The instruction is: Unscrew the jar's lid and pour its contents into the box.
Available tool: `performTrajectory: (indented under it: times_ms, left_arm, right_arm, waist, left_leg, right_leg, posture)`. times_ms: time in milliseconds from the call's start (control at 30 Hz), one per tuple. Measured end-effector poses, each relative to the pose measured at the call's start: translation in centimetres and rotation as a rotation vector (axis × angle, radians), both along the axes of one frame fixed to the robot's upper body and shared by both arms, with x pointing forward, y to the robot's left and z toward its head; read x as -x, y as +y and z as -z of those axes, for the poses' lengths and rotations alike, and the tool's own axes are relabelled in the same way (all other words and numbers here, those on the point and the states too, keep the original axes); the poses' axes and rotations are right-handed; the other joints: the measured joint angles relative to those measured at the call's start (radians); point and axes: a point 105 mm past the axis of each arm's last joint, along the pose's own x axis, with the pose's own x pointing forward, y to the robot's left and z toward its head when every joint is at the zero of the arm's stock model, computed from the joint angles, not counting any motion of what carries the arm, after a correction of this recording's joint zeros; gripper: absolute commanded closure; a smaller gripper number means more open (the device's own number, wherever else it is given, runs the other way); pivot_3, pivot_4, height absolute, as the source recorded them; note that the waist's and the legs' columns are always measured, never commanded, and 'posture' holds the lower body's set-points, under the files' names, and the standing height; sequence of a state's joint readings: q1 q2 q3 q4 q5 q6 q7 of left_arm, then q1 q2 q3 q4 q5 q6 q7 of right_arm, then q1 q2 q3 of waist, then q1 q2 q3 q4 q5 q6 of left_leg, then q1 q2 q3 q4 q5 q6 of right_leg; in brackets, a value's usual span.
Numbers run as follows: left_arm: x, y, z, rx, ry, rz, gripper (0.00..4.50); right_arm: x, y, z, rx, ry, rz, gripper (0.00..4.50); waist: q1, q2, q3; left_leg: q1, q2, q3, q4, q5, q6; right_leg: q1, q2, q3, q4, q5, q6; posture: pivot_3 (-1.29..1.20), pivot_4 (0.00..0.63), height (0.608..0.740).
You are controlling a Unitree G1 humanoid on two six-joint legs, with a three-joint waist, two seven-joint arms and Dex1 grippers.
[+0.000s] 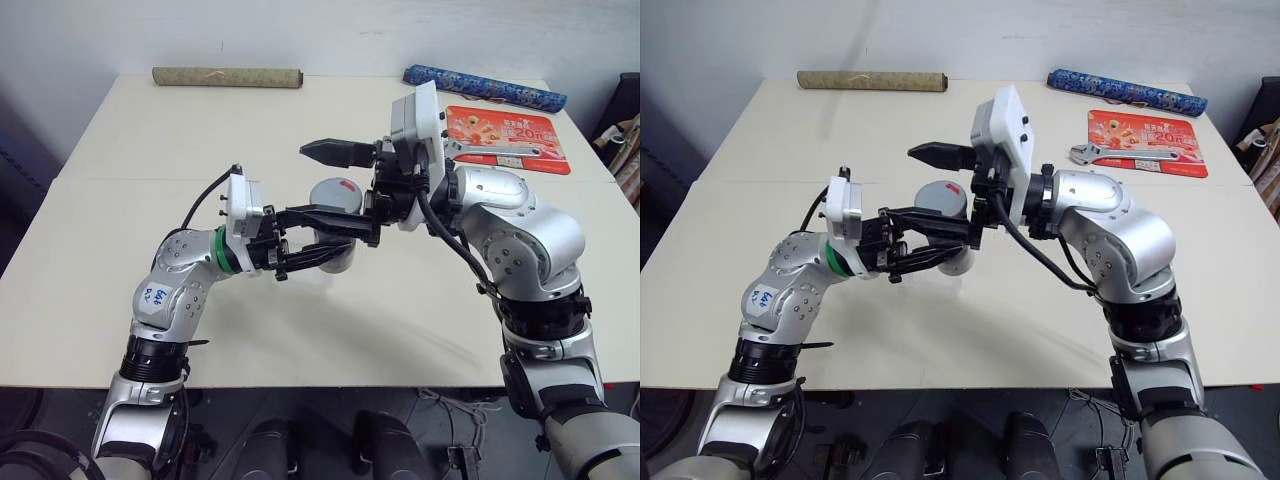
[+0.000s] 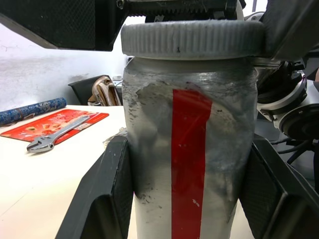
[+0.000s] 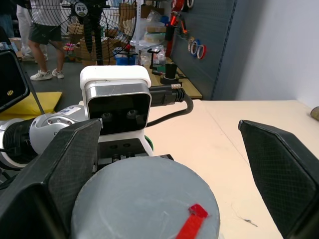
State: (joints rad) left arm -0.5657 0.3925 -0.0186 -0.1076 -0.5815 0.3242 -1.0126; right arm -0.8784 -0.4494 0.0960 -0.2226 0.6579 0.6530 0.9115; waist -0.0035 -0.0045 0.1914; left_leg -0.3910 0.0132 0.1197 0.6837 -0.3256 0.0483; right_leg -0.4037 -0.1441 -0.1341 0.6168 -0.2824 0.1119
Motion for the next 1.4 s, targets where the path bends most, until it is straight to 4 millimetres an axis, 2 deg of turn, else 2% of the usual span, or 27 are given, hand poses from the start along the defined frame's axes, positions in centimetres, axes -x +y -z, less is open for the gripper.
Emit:
performTrajectory:
  times_ms: [233, 533, 667, 767, 867, 933, 1133, 1400]
  left_arm:
    - [0.0, 0.2, -0.1, 0.015, -0.016, -0.011, 2.13]
    - [-0.2, 1.5, 1.6, 0.025, -0.017, 0.009, 2.13]
    - [-0.4, 2.1, 2.0, 0.031, -0.020, 0.007, 2.13]
    - [-0.5, 2.4, 2.0, 0.034, -0.027, 0.001, 2.13]
    - [-0.5, 2.4, 2.1, 0.033, -0.020, -0.001, 2.13]
    - [-0.5, 2.3, 1.9, 0.033, -0.012, -0.009, 2.13]
    - [0.0, 1.5, 1.2, 0.021, -0.007, -0.001, 2.13]
    - [0.0, 1.0, 1.1, 0.008, 0.017, 0.003, 2.13]
  right_arm:
    - [0.0, -1.4, -0.1, 0.021, 0.012, -0.020, 0.02]
    - [-0.9, -4.6, -0.3, 0.017, 0.043, 0.052, 0.02]
    - [-0.3, -5.0, 0.4, 0.013, 0.103, -0.002, 0.02]
    - [0.4, -5.1, 0.0, -0.012, 0.116, -0.042, 0.02]
    - [1.2, -4.5, -0.8, -0.016, 0.091, -0.076, 0.02]
    - [1.4, -3.3, -1.3, -0.010, 0.049, -0.081, 0.02]
    - [0.9, -0.1, 0.4, 0.062, 0.017, -0.050, 0.02]
    - [0.3, 0.7, 0.5, 0.069, -0.024, -0.027, 0.02]
  waist:
    - [0.000, 0.000, 0.000]
    - [0.001, 0.000, 0.000]
    - [0.001, 0.000, 0.000]
    - [0.000, 0.000, 0.000]
    - [-0.001, 0.000, 0.000]
    - [-0.003, 0.000, 0.000]
    - [0.001, 0.000, 0.000]
    - [-0.001, 0.000, 0.000]
  left_leg:
    - [0.000, 0.000, 0.000, 0.000, 0.000, 0.000]
    - [0.000, 0.000, 0.000, 0.000, 0.000, 0.000]
    - [0.000, 0.000, 0.000, 0.000, 0.000, 0.000]
    - [0.000, 0.000, 0.000, 0.000, 0.000, 0.000]
    - [0.000, 0.000, 0.000, 0.000, 0.000, 0.000]
    - [0.000, 0.001, 0.000, 0.000, 0.000, 0.000]
    - [0.000, 0.000, 0.000, 0.000, 0.000, 0.000]
    - [0.000, 0.000, 0.000, 0.000, 0.000, 0.000]
  right_leg:
    - [0.000, 0.000, 0.000, 0.000, 0.000, 0.000]
    - [0.000, 0.000, 0.000, -0.001, 0.000, 0.000]
    - [0.000, 0.000, 0.000, -0.001, 0.000, 0.000]
    - [0.000, -0.001, 0.000, -0.001, 0.000, 0.000]
    - [0.000, -0.001, 0.000, -0.001, 0.000, 0.000]
    - [0.000, -0.001, 0.000, 0.000, 0.000, 0.000]
    - [0.000, -0.001, 0.000, 0.000, 0.000, 0.000]
    - [0.000, -0.001, 0.000, 0.000, 0.000, 0.000]
  posture:
    - [0.00, 0.150, 0.740]
    - [0.00, 0.150, 0.740]
    - [0.00, 0.150, 0.740]
    - [0.00, 0.150, 0.740]
    - [0.00, 0.150, 0.740]
    - [0.00, 0.150, 0.740]
    - [0.00, 0.150, 0.740]
    - [0.00, 0.150, 0.740]
